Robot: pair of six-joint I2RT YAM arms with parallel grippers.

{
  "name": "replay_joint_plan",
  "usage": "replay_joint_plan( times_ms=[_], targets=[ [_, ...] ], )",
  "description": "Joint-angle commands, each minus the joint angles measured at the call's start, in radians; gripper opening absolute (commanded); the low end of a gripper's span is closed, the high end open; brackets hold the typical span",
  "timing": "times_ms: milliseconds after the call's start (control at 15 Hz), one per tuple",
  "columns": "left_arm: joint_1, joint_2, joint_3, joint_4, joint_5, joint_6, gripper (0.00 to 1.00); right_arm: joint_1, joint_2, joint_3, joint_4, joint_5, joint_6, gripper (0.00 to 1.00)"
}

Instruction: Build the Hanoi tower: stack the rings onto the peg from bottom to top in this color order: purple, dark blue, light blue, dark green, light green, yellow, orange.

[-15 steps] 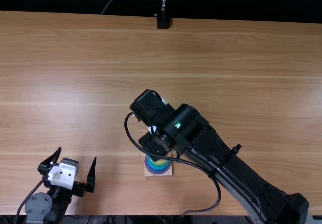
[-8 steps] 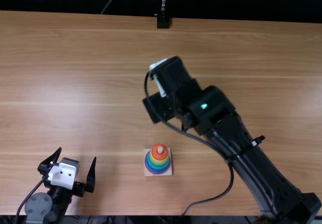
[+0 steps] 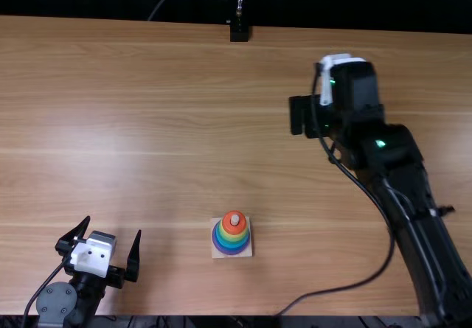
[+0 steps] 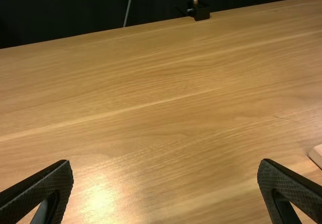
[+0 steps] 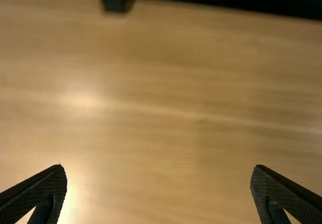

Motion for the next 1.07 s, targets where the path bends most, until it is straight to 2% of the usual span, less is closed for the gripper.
replay_joint_plan(
  times_ms=[0, 133, 467, 533, 667, 733, 867, 1000],
  targets=[
    [0.007, -0.012, -0.105, -0.079, 0.010, 0.015, 1.00, -0.054, -0.155, -0.111, 0.089, 0.006, 0.003, 1.00],
    [0.007, -0.012, -0.105, -0.079, 0.010, 0.015, 1.00, -0.098, -0.309, -0.302, 0.262, 0.004, -0.005, 1.00],
    [0.007, -0.012, -0.105, -0.079, 0.010, 0.015, 1.00, -0.278, -0.752, -0.719, 0.345, -0.013, 0.005, 1.00],
    [0.007, -0.012, -0.105, -0.079, 0.010, 0.015, 1.00, -0.302, -0.832, -0.791, 0.354, -0.036, 0.005, 1.00],
    [0.007, -0.012, -0.105, -0.079, 0.010, 0.015, 1.00, -0.324, -1.002, -0.938, 0.347, -0.162, -0.005, 1.00],
    [0.007, -0.012, -0.105, -0.079, 0.010, 0.015, 1.00, -0.325, -1.113, -1.024, 0.345, -0.180, -0.006, 1.00],
    [0.007, -0.012, -0.105, -0.079, 0.010, 0.015, 1.00, -0.325, -1.320, -1.177, 0.341, -0.180, 0.001, 1.00],
    [0.007, -0.012, -0.105, -0.079, 0.010, 0.015, 1.00, -0.325, -1.407, -1.251, 0.341, -0.178, 0.010, 1.00]
  ],
)
